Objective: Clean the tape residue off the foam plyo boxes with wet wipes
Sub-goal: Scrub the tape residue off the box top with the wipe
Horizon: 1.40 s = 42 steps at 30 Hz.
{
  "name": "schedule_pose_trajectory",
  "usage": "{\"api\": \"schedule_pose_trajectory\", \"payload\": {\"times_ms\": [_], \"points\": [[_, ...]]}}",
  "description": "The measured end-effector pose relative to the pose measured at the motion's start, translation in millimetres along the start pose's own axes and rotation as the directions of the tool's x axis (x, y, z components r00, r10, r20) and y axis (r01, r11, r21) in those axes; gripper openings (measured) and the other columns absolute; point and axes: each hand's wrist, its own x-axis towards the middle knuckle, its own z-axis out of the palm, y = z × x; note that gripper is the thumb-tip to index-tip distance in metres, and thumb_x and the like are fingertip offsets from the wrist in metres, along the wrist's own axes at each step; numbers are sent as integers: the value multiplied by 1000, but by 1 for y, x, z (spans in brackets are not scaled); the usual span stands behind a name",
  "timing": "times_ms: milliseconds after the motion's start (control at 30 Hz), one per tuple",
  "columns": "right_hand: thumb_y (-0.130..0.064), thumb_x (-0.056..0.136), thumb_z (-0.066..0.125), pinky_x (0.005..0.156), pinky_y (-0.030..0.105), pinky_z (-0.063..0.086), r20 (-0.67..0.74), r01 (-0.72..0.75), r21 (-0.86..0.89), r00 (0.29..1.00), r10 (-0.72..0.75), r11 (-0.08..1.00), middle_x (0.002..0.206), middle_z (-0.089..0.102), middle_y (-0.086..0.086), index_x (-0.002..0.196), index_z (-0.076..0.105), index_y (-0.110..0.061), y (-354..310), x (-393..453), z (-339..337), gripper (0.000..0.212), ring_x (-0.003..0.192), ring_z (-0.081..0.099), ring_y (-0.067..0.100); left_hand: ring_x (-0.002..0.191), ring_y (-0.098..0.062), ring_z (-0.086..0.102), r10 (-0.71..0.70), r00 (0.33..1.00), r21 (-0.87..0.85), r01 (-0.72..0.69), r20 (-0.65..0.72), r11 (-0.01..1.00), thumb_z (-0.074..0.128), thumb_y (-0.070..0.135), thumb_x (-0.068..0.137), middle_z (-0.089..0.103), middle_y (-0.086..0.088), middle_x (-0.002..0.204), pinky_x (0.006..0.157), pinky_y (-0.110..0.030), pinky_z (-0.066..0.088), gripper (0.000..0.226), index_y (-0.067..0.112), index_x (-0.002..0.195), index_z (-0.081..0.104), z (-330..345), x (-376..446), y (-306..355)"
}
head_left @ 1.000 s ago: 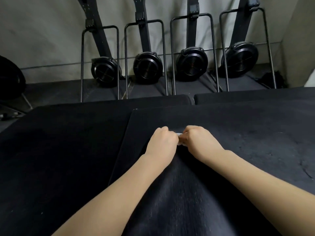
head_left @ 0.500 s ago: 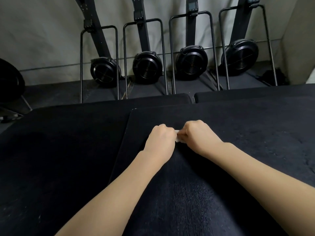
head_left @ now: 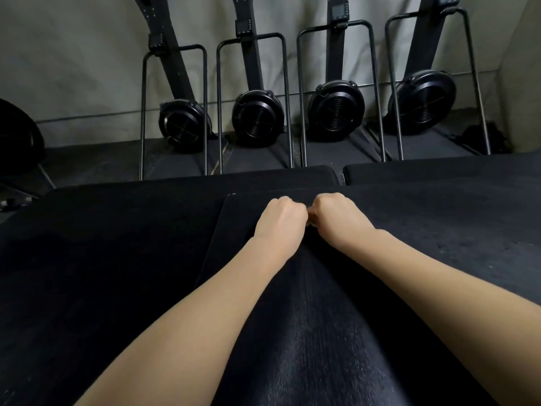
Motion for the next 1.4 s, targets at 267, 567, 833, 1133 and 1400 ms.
{"api": "schedule_pose_trajectory", "payload": {"times_ms": [267,567,833,1133,1400], "points": [[-17,92,62,64,33,43,-18,-56,44,998,57,997,92,63,9,93,76,-14,7,42,7,14,78,57,31,95,-27,57,-183,982,-200,188,42,962,50,4,93,53,-6,89,70,-31,35,20,12,98,67,29,37,-20],[-27,93,68,69,45,56,-7,50,126,999,-49,991,86,67,8,87,77,-20,13,-7,11,13,78,65,30,82,-21,49,-108,986,-180,131,129,975,51,0,85,43,-1,77,65,-29,33,19,16,76,46,8,-10,-13],[-24,94,65,66,37,50,-28,64,46,998,-63,997,89,61,7,94,75,-12,13,15,15,16,82,62,30,92,-22,53,9,994,-95,1,105,996,47,0,90,45,-2,83,71,-31,38,17,16,83,44,12,11,-17],[-19,90,64,67,33,43,-23,-21,102,999,23,995,93,63,13,92,76,-9,21,80,15,16,84,60,34,97,-32,58,-140,987,-187,152,73,970,53,-1,92,54,-12,96,77,-38,49,11,8,92,59,29,63,-39],[-17,91,64,75,43,58,9,44,38,999,-44,998,92,69,13,92,79,-21,35,107,16,15,81,64,36,86,-29,53,-239,961,-303,272,139,913,52,1,92,51,-16,113,70,-34,40,25,8,108,69,25,88,-42]]}}
